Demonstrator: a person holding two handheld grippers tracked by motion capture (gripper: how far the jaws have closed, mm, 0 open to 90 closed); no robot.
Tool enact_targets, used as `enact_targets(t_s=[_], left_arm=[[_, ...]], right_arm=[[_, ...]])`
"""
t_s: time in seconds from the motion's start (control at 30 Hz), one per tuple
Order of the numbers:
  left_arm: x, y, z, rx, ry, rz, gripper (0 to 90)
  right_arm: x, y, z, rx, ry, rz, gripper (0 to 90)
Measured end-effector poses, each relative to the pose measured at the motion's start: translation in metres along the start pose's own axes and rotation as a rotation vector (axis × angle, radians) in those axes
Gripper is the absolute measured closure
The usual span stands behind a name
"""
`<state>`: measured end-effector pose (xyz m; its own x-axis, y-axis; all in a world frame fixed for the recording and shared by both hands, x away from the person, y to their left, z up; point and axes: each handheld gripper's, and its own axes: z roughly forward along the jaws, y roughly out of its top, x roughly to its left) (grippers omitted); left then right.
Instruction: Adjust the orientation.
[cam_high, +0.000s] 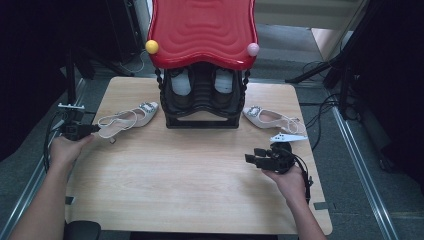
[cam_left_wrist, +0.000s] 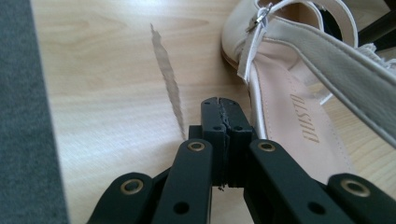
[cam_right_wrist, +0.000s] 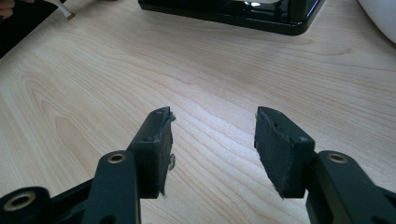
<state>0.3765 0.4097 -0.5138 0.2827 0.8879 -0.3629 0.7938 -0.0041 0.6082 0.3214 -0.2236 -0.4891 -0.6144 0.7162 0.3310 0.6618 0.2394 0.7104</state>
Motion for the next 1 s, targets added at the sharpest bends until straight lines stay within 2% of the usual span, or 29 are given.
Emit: enact_targets(t_s=[0.1,0.33,0.47,0.6,0.77,0.83,0.93,1.0], left_arm=[[-0.009,-0.002,0.0,0.01,0.01,-0.032,90.0],[-0.033,-0.005,0.003,-0.005,0.048,-0.04,90.0],[-0.038,-0.008,0.002,-0.03,0.052,-0.062,90.0],[-0.043,-0.011,0.001,-0.03,0.06,-0.072,90.0],[-0.052,-0.013,0.001,-0.043,0.086,-0.077,89.3],[-0.056,-0.014,0.002,-0.038,0.092,-0.065,88.4],[-0.062,-0.014,0.002,-0.055,0.081,-0.09,88.3],[-0.066,-0.013,0.003,-0.049,0.095,-0.077,86.1]], right_arm=[[0.0,0.001,0.001,-0.001,0.002,-0.006,47.6],[0.002,0.002,0.003,0.003,0.006,-0.01,47.5],[0.003,0.003,0.004,0.001,0.006,-0.014,47.5],[0.003,0.004,0.005,0.003,0.008,-0.011,47.4],[0.004,0.004,0.006,0.003,0.009,-0.018,47.3],[0.004,0.005,0.006,0.007,0.01,-0.014,47.3],[0.005,0.005,0.008,0.006,0.011,-0.023,47.2],[0.005,0.005,0.009,0.012,0.011,-0.021,47.2]])
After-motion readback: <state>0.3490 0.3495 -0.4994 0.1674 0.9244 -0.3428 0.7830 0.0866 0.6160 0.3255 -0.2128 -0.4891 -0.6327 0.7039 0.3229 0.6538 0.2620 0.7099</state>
